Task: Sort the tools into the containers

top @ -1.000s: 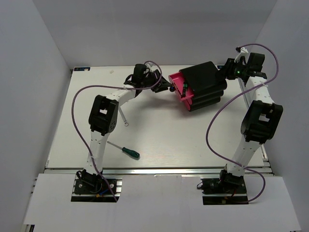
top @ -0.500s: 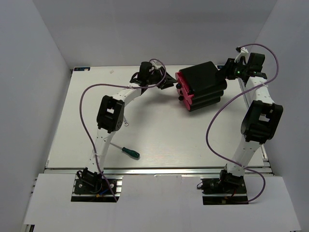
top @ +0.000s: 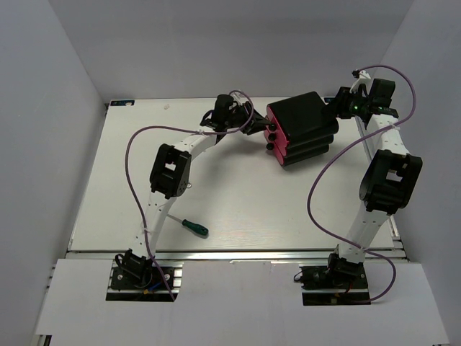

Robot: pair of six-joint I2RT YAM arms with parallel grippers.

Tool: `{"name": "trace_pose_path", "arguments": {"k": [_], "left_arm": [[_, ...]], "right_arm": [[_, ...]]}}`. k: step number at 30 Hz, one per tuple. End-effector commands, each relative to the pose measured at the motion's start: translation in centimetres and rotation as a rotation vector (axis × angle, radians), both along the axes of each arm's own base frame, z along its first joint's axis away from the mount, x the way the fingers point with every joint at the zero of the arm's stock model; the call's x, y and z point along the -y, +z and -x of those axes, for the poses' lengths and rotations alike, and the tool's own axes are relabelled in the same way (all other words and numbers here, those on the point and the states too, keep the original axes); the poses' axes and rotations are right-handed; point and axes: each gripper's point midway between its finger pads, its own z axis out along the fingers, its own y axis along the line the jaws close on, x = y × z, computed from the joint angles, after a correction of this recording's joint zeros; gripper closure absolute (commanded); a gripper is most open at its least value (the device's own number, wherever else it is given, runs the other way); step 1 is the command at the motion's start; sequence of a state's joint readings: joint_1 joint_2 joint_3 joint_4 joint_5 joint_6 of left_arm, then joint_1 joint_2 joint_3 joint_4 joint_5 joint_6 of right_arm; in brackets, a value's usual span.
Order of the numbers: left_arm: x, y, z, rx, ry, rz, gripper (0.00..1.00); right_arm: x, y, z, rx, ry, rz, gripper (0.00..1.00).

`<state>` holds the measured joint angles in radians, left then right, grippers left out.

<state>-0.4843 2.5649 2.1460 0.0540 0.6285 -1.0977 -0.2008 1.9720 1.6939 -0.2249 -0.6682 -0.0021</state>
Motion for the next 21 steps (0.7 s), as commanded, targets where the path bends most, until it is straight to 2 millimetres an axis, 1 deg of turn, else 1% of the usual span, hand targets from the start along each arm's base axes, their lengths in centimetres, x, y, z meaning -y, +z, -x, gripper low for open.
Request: {"name": "trace_pose_path", "arguments": {"k": [1, 3, 5, 9, 13, 14, 15, 18, 19, 20, 21], "left_arm": [[0.7, 4.8, 0.2, 0.087, -0.008, 0.069, 0.52], [0.7, 4.8, 0.3, 0.088, -0.006, 0.081, 0.54], [0.7, 5.5, 0.4, 0.098, -0.006, 0.101, 0.55], [0.8, 6.1, 0.4, 0.105, -0.009, 0.125, 0.55], [0.9, 5.8, 0.4, 0.092, -0.015, 0.127, 0.55], [0.9, 6.2, 0.5, 0.098, -0.015, 0.128, 0.55], [0.7, 5.4, 0.5, 0.078, -0.003, 0.114, 0.55], [-0.6, 4.3, 0.8, 0.041, 0.045, 0.075, 0.55], [-1.1, 3.9, 0.8, 0.035, 0.056, 0.061, 0.53], [-1.5, 3.6, 0.9, 0.028, 0.065, 0.050, 0.43], [-1.9, 4.1, 1.0, 0.033, 0.073, 0.046, 0.42]], "right_arm": [[-1.5, -2.3, 1.6, -0.113, 0.022, -0.042, 0.58], [-1.4, -2.4, 1.6, -0.114, 0.020, -0.040, 0.58], [-1.4, -2.5, 1.6, -0.115, 0.017, -0.039, 0.58], [-1.4, -2.5, 1.6, -0.116, 0.019, -0.036, 0.58], [-1.3, -2.5, 1.5, -0.114, 0.016, -0.032, 0.58], [-1.3, -2.6, 1.5, -0.115, 0.013, -0.031, 0.58], [-1.3, -2.6, 1.5, -0.115, 0.014, -0.030, 0.58], [-1.3, -2.7, 1.5, -0.117, 0.013, -0.028, 0.58], [-1.3, -2.6, 1.5, -0.115, 0.013, -0.028, 0.58], [-1.3, -2.7, 1.5, -0.119, 0.012, -0.028, 0.58], [-1.2, -2.6, 1.5, -0.117, 0.011, -0.026, 0.58]]}}
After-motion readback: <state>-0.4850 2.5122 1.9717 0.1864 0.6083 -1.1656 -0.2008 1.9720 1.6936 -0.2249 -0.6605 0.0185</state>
